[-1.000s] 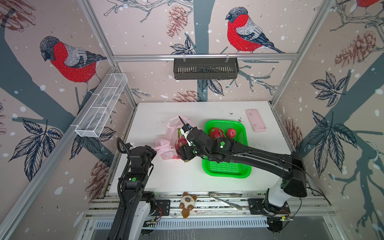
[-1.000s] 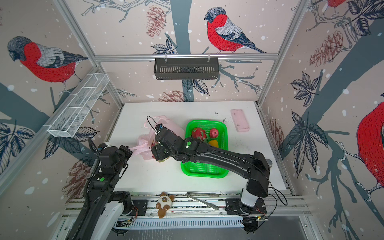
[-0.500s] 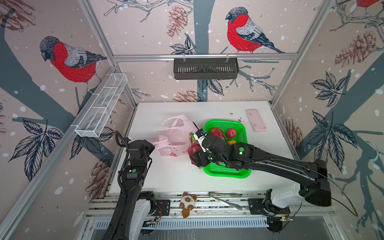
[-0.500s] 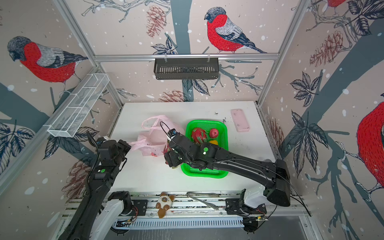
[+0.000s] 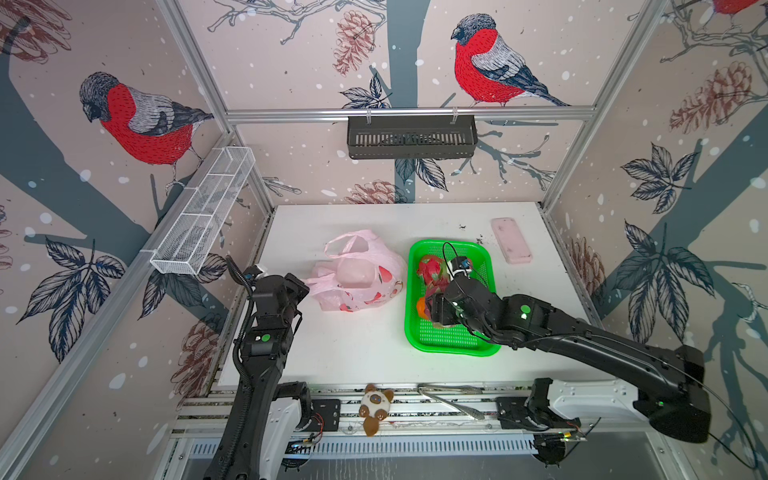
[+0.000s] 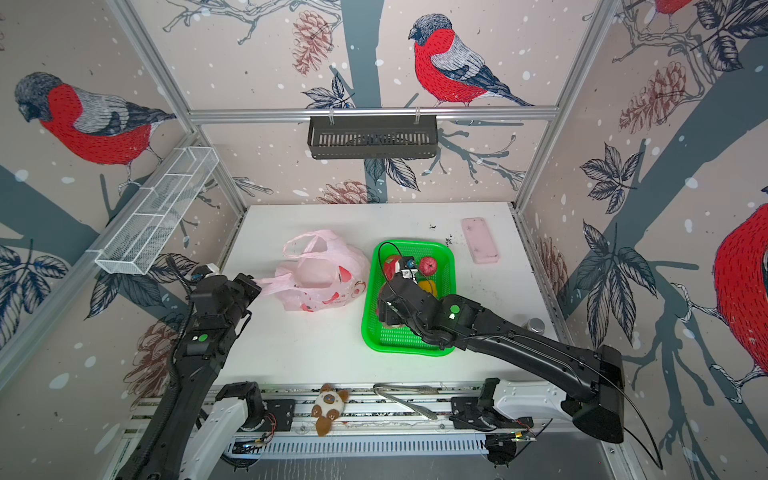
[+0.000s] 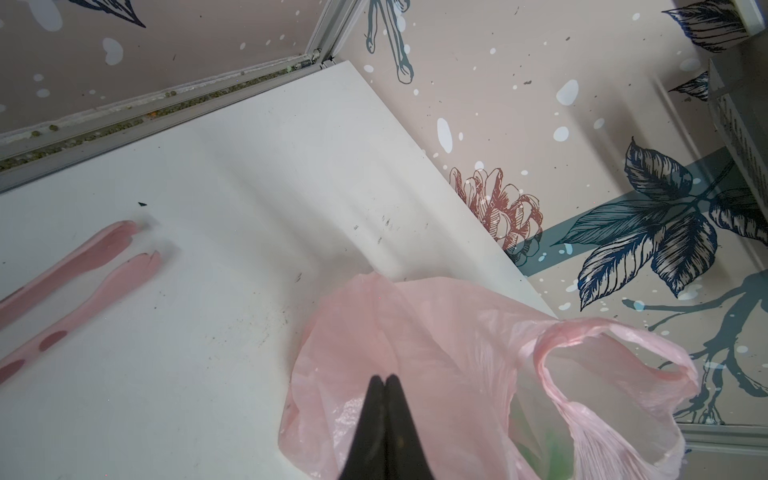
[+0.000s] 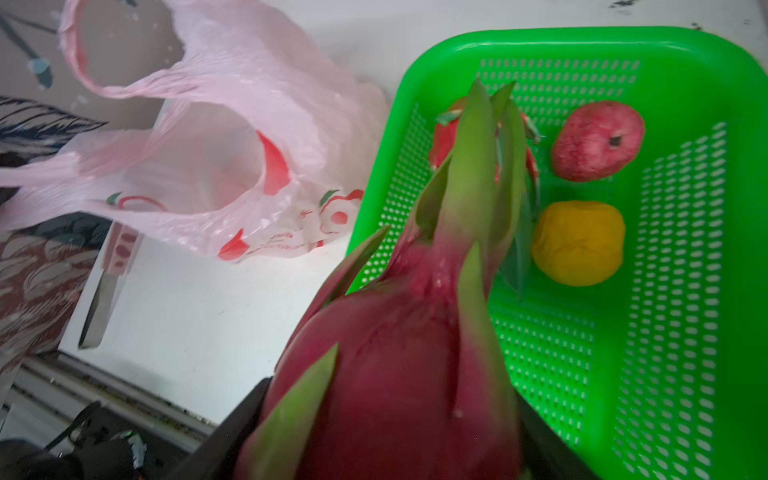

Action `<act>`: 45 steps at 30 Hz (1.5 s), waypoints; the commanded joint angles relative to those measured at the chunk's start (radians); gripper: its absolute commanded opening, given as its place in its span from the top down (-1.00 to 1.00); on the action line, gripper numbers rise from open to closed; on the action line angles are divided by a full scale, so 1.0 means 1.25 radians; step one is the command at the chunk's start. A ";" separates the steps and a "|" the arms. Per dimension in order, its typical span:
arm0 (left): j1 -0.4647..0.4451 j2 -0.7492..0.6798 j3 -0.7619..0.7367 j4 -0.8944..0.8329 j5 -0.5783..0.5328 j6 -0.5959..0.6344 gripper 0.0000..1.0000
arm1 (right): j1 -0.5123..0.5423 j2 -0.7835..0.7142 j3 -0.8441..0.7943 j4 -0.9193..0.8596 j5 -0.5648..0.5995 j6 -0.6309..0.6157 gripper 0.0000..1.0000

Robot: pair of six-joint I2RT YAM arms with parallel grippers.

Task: Untie the knot of the plastic bag and take out the fruit
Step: 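Carry the dragon fruit over the green basket and lower it in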

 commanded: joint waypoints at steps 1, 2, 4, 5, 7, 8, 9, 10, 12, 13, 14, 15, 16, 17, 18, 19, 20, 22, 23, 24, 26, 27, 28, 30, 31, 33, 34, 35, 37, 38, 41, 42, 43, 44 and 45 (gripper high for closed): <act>0.001 0.007 0.015 0.013 0.019 0.043 1.00 | -0.023 -0.017 -0.025 -0.019 0.069 0.089 0.33; 0.001 0.012 0.019 0.011 0.021 0.051 1.00 | -0.032 -0.020 -0.035 -0.022 0.074 0.103 0.33; 0.002 0.016 0.023 0.008 0.024 0.063 1.00 | -0.050 -0.023 -0.054 -0.020 0.075 0.124 0.33; 0.001 0.018 0.024 0.008 0.027 0.069 1.00 | -0.059 -0.024 -0.065 -0.018 0.076 0.135 0.33; 0.001 0.022 0.026 0.006 0.032 0.081 1.00 | -0.070 -0.024 -0.086 -0.007 0.078 0.154 0.33; 0.001 0.024 0.027 0.006 0.034 0.086 1.00 | -0.075 -0.024 -0.096 -0.003 0.079 0.166 0.33; 0.001 0.027 0.028 0.006 0.038 0.094 1.00 | -0.080 -0.024 -0.106 0.003 0.079 0.178 0.33; 0.001 0.030 0.028 0.005 0.040 0.100 1.00 | -0.082 -0.025 -0.116 0.010 0.077 0.189 0.33; 0.001 0.037 0.029 0.000 0.043 0.112 1.00 | -0.084 -0.026 -0.138 0.031 0.074 0.208 0.32; 0.001 0.040 0.029 -0.001 0.044 0.117 1.00 | -0.085 -0.026 -0.146 0.039 0.072 0.217 0.32; 0.001 0.042 0.028 -0.003 0.044 0.121 1.00 | -0.086 -0.025 -0.153 0.049 0.071 0.226 0.32; 0.001 0.043 0.028 -0.005 0.044 0.124 1.00 | -0.087 -0.023 -0.162 0.057 0.071 0.235 0.32; 0.001 0.042 0.028 -0.005 0.043 0.127 1.00 | -0.088 -0.021 -0.167 0.062 0.069 0.245 0.31; 0.001 0.041 0.027 -0.006 0.041 0.130 1.00 | -0.087 -0.020 -0.172 0.062 0.067 0.259 0.31; 0.001 0.040 0.027 -0.008 0.039 0.134 1.00 | -0.089 -0.019 -0.176 0.066 0.063 0.272 0.31; 0.002 0.038 0.028 -0.009 0.037 0.138 1.00 | -0.089 -0.018 -0.179 0.070 0.060 0.283 0.31; 0.001 0.035 0.027 -0.009 0.034 0.142 1.00 | -0.088 -0.016 -0.185 0.075 0.056 0.295 0.30; 0.001 0.032 0.025 -0.009 0.030 0.148 1.00 | -0.089 -0.016 -0.198 0.085 0.053 0.320 0.30; 0.001 0.033 0.024 -0.009 0.030 0.150 1.00 | -0.089 -0.019 -0.207 0.095 0.051 0.329 0.29; 0.002 0.034 0.022 -0.008 0.030 0.152 1.00 | -0.087 -0.020 -0.214 0.101 0.051 0.340 0.29; 0.001 0.035 0.018 -0.003 0.034 0.156 1.00 | -0.087 -0.026 -0.226 0.109 0.053 0.360 0.27; 0.001 0.035 0.018 -0.004 0.035 0.156 1.00 | -0.087 -0.030 -0.232 0.113 0.054 0.369 0.27; 0.001 0.035 0.016 -0.003 0.036 0.156 1.00 | -0.087 -0.032 -0.235 0.114 0.056 0.377 0.27; 0.001 0.033 0.013 -0.002 0.040 0.156 1.00 | -0.085 -0.038 -0.248 0.122 0.057 0.394 0.26; 0.001 0.032 0.012 0.000 0.040 0.156 1.00 | -0.085 -0.040 -0.253 0.127 0.055 0.398 0.26; 0.001 0.030 0.011 0.001 0.041 0.157 1.00 | -0.085 -0.038 -0.262 0.132 0.054 0.407 0.26; 0.001 0.030 0.012 0.002 0.041 0.157 1.00 | -0.085 -0.038 -0.266 0.135 0.053 0.410 0.25; 0.001 0.030 0.012 0.003 0.042 0.157 1.00 | -0.085 -0.037 -0.271 0.138 0.051 0.413 0.25; 0.001 0.030 0.014 0.003 0.043 0.159 1.00 | -0.085 -0.035 -0.281 0.149 0.046 0.416 0.24; 0.001 0.032 0.015 0.003 0.044 0.159 1.00 | -0.086 -0.034 -0.286 0.153 0.046 0.418 0.23; 0.001 0.032 0.012 0.005 0.044 0.158 1.00 | -0.090 -0.028 -0.297 0.169 0.044 0.420 0.22; 0.001 0.032 0.012 0.005 0.045 0.158 1.00 | -0.092 -0.024 -0.301 0.177 0.042 0.417 0.21; 0.001 0.031 0.011 0.005 0.045 0.158 1.00 | -0.094 -0.021 -0.303 0.182 0.039 0.416 0.21; 0.002 0.032 0.011 0.006 0.045 0.158 1.00 | -0.096 -0.014 -0.304 0.189 0.037 0.414 0.20; 0.002 0.033 0.011 0.006 0.045 0.158 1.00 | -0.099 -0.007 -0.305 0.192 0.035 0.412 0.20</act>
